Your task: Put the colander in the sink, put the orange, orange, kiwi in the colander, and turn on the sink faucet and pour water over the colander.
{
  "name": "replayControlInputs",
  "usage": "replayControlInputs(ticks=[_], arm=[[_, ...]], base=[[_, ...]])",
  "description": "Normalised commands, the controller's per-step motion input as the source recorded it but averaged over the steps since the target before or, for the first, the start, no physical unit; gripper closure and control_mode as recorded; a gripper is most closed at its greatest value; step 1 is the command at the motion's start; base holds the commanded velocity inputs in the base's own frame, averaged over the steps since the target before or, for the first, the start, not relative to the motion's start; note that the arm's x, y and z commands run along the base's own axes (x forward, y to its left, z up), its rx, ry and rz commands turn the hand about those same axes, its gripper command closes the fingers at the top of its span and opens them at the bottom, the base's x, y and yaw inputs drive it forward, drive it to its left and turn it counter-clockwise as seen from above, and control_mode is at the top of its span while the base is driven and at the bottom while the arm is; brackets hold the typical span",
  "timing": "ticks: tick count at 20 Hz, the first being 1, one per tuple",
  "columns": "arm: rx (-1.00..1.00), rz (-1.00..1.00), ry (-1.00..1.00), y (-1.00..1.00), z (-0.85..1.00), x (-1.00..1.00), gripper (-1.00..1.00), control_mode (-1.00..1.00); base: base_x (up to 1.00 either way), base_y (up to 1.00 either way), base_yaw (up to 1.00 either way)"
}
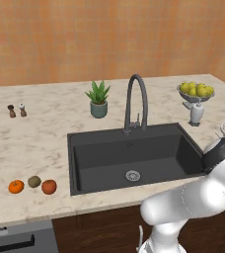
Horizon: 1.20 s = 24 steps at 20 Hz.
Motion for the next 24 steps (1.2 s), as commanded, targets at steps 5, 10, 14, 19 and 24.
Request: replayControlInputs(ticks=[5,10,14,19,24], arm=[[-0.11,0.0,0.0,-0.23,-0.53,0.06,-1.0,-1.0],[-0.06,0.0,0.0,-0.25,-0.29,0.36,-1.0,-1.0],[-0.02,0.0,0.0,-0.15,-0.16,0.41,-1.0,-1.0],[0.0,0.0,0.0,-0.16,-0.15,0.25,-1.0,-1.0],[0.0,0.0,0.0,-0.13,-0.17,0.3,-1.0,-1.0]], base=[[0.0,0.0,0.0],[0.0,0.0,0.0],[0.0,0.0,0.0],[0.0,0.0,0.0],[0.0,0.0,0.0]])
